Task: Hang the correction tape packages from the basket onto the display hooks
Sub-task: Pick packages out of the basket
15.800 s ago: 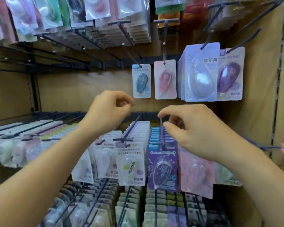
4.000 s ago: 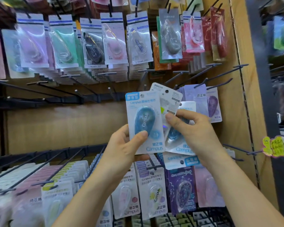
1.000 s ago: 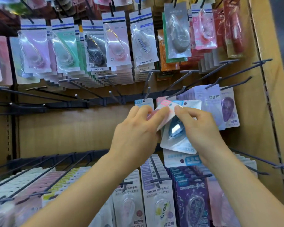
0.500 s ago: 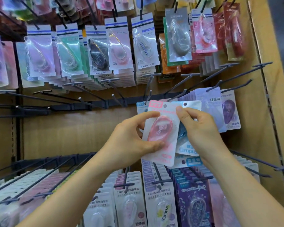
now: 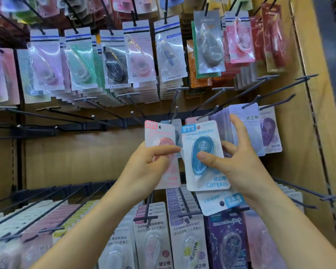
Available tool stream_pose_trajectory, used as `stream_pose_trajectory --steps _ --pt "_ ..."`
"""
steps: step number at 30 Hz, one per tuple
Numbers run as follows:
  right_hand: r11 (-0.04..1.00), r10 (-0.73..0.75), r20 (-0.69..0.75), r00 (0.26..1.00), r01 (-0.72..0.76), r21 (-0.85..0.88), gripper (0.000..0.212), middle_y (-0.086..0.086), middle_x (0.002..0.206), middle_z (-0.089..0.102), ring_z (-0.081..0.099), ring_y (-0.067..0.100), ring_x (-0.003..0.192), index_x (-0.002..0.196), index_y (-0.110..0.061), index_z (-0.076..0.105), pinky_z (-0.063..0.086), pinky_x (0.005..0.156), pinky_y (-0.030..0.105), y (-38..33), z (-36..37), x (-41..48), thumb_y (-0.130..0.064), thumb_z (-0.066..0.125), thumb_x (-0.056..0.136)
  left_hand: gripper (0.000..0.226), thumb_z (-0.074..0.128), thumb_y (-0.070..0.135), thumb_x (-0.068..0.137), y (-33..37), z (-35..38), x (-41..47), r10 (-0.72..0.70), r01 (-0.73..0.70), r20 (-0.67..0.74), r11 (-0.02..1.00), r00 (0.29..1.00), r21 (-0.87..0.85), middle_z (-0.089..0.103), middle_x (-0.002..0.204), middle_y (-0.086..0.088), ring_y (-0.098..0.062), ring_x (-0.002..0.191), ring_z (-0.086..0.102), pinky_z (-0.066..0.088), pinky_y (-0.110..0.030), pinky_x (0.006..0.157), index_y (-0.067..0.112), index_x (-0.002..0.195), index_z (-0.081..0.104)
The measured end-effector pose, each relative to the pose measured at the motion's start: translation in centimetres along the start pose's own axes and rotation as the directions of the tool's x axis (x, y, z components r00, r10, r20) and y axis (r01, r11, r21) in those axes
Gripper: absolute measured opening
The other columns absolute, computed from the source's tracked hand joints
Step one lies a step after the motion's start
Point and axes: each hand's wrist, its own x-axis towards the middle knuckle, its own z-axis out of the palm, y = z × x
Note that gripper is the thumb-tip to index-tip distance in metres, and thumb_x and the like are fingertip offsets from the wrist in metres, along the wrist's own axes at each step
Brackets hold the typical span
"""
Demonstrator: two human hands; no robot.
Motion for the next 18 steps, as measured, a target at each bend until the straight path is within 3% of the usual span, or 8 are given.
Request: stream_pose_trajectory --steps 2,4,6,9,12,15,18 --pt "1.0 -0.002 -0.021 1.0 0.002 0.001 0.114 -0.004 0.107 0.072 0.072 0.013 0.096 0.15 -0.046 0.023 0.06 0.083 0.047 0.1 0.2 -0.1 -0.026 0.083 0.056 0.015 0.063 0.037 0.092 0.8 0.7 0.0 -0.043 0.043 0.009 0.996 0.999 -0.081 0.049 0.107 0.025 0.015 0.097 0.05 0.034 0.007 0.071 0.037 0.104 0.072" --pt "1.0 -0.025 -0.054 0.998 0.025 -0.008 0.11 -0.004 0.107 0.072 0.071 0.006 0.094 0.151 -0.039 0.027 0.061 0.082 0.044 0.2 0.2 -0.1 -0.028 0.082 0.056 0.037 0.065 0.063 0.072 1.2 1.4 0.1 -0.029 0.029 -0.003 1.0 1.0 -0.011 0.049 0.104 0.027 0.009 0.098 0.05 0.035 0.001 0.069 0.042 0.102 0.067" --pt "0.998 -0.055 -0.069 0.996 0.055 0.005 0.098 0.001 0.108 0.071 0.072 0.007 0.092 0.146 -0.038 0.036 0.062 0.078 0.039 0.5 0.1 -0.3 -0.028 0.081 0.059 0.044 0.063 0.07 0.058 1.5 1.7 0.4 -0.027 0.028 -0.038 0.999 0.999 0.026 0.05 0.099 0.027 0.003 0.1 0.05 0.035 -0.004 0.073 0.045 0.093 0.06" --pt "0.996 -0.086 -0.059 0.995 0.087 0.013 0.066 0.002 0.101 0.072 0.073 0.012 0.087 0.121 -0.04 0.056 0.06 0.065 0.028 1.0 -0.1 -0.3 -0.029 0.08 0.06 0.058 0.068 0.071 0.05 1.1 1.9 0.9 -0.048 0.048 -0.029 0.999 0.998 -0.007 0.063 0.104 0.014 -0.004 0.101 0.057 0.047 -0.018 0.077 0.034 0.095 0.067" --pt "0.99 -0.141 -0.074 0.987 0.141 -0.006 0.046 -0.012 0.089 0.073 0.072 0.013 0.086 0.104 -0.032 0.064 0.059 0.065 0.027 1.2 -0.2 -0.2 -0.03 0.08 0.061 0.06 0.068 0.074 0.048 0.8 2.1 0.8 -0.076 0.077 -0.016 0.996 0.997 0.041 0.065 0.099 0.012 -0.004 0.094 0.059 0.048 -0.021 0.072 0.032 0.091 0.07" --pt "0.981 -0.193 -0.095 0.976 0.192 -0.028 0.044 -0.017 0.092 0.07 0.071 0.016 0.089 0.102 -0.034 0.062 0.061 0.069 0.031 1.2 0.1 0.0 -0.034 0.08 0.062 0.047 0.076 0.059 0.057 0.4 2.3 0.0 -0.149 0.171 0.121 0.966 0.981 -0.196 0.071 0.09 0.017 0.005 0.091 0.061 0.049 -0.01 0.072 0.02 0.084 0.077" --pt "0.982 -0.187 -0.009 0.982 0.186 -0.027 0.045 -0.011 0.103 0.07 0.071 0.017 0.095 0.106 -0.041 0.059 0.06 0.076 0.034 1.4 0.5 0.3 -0.037 0.078 0.066 0.028 0.08 0.041 0.07 0.1 2.1 -0.4 -0.214 0.259 0.154 0.876 0.965 -0.408 0.075 0.098 0.008 0.003 0.107 0.06 0.048 -0.016 0.08 0.015 0.079 0.078"
